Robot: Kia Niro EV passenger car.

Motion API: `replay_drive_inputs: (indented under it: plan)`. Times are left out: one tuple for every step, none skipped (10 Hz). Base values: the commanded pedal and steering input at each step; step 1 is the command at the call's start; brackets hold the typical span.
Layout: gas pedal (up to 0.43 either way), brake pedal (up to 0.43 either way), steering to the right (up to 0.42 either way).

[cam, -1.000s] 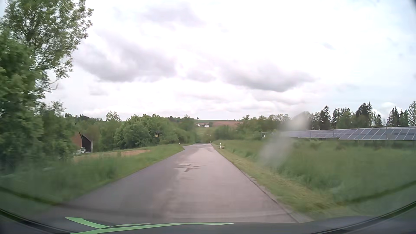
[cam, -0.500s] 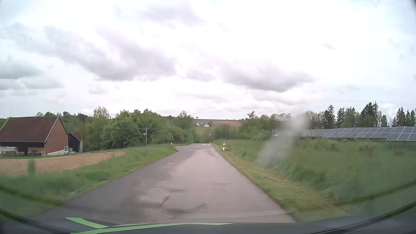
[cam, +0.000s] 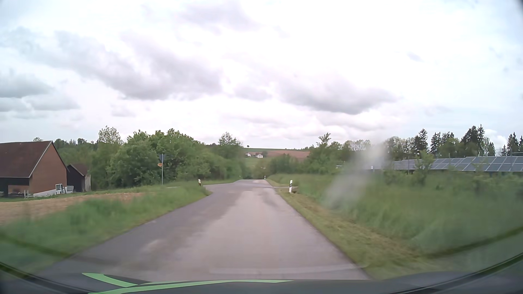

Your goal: Follow the waypoints while adhering to traffic rules and regulations

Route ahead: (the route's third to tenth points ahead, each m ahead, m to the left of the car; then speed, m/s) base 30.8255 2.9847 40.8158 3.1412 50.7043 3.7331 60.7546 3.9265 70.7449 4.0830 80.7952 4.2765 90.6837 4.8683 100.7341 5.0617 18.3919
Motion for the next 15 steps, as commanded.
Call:
replay_drive_inputs:
  plan:
    - [0.098, 0.000, 0.000]
    - [0.098, 0.000, -0.001]
    - [0.098, 0.000, 0.000]
    - [0.098, 0.000, 0.000]
    - [0.098, 0.000, 0.000]
    - [0.087, 0.000, 0.000]
    - [0.087, 0.000, 0.000]
    - [0.087, 0.000, 0.000]
    - [0.079, 0.000, 0.000]
    - [0.079, 0.000, 0.000]
    - [0.079, 0.000, 0.000]
    - [0.059, 0.000, 0.000]
    - [0.000, 0.000, 0.000]
    - [0.000, 0.000, 0.000]
    - [0.000, 0.000, 0.000]
